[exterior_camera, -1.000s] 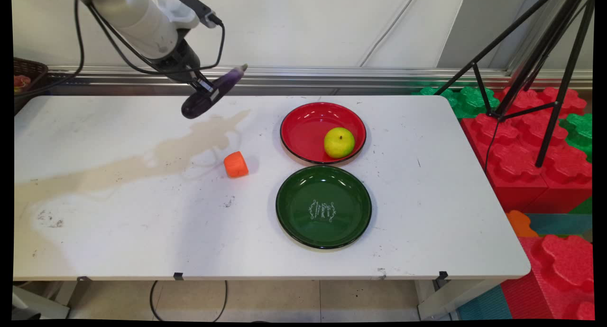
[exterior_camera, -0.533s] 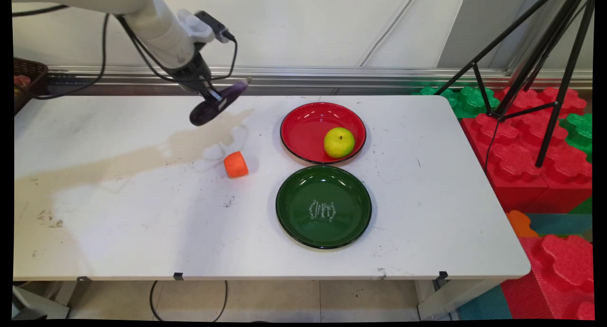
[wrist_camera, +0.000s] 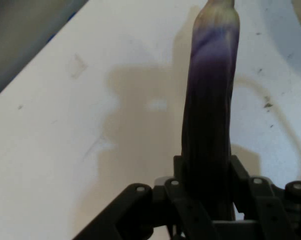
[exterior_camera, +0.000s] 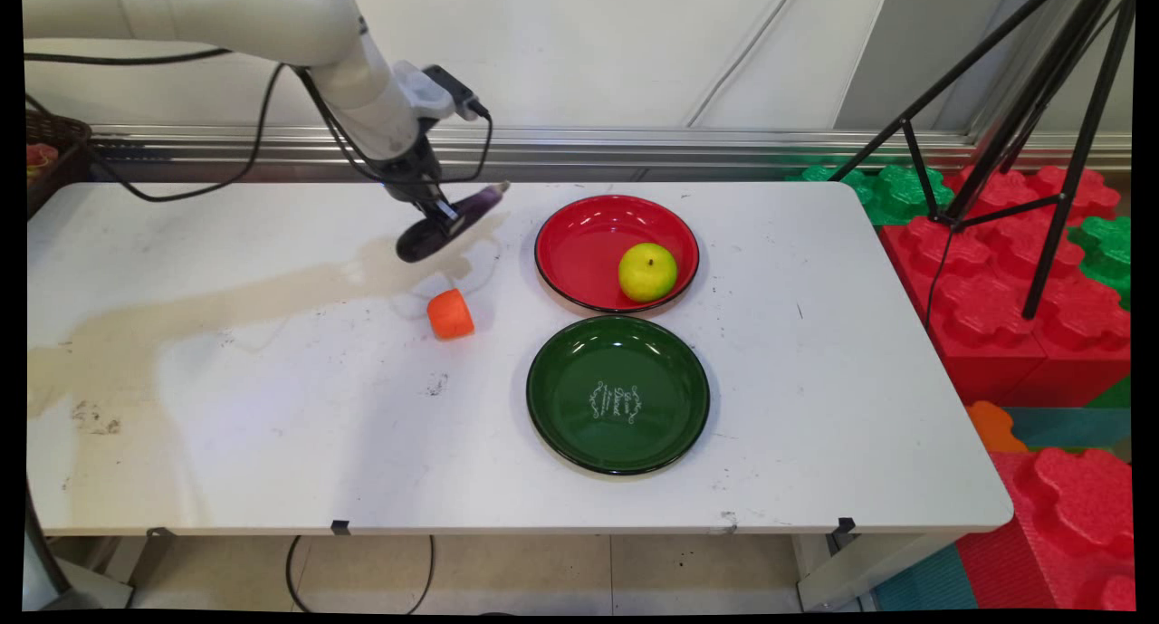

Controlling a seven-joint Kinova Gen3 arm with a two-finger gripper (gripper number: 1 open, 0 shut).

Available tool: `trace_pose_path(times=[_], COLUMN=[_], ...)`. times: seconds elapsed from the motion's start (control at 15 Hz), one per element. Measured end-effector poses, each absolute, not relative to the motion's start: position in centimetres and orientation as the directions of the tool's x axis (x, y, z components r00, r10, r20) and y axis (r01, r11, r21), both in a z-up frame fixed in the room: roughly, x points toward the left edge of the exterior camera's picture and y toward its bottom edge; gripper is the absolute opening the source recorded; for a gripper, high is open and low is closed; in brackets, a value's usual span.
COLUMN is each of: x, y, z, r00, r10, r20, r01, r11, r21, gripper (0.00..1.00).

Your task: Place the picked object on the table

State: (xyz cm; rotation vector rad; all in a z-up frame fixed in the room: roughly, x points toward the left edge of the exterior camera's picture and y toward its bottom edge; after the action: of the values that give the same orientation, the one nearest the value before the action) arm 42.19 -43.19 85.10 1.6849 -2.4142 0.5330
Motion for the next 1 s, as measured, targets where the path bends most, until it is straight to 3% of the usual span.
trace_pose_path(times=[1.0], x=[39.5], y=[-46.3], z=[81.0], r00=[-0.430], r10=[-0.850], r20=[0.303], r01=[-0.902], r11=[0.397], r21=[-0.168], gripper=[0.00])
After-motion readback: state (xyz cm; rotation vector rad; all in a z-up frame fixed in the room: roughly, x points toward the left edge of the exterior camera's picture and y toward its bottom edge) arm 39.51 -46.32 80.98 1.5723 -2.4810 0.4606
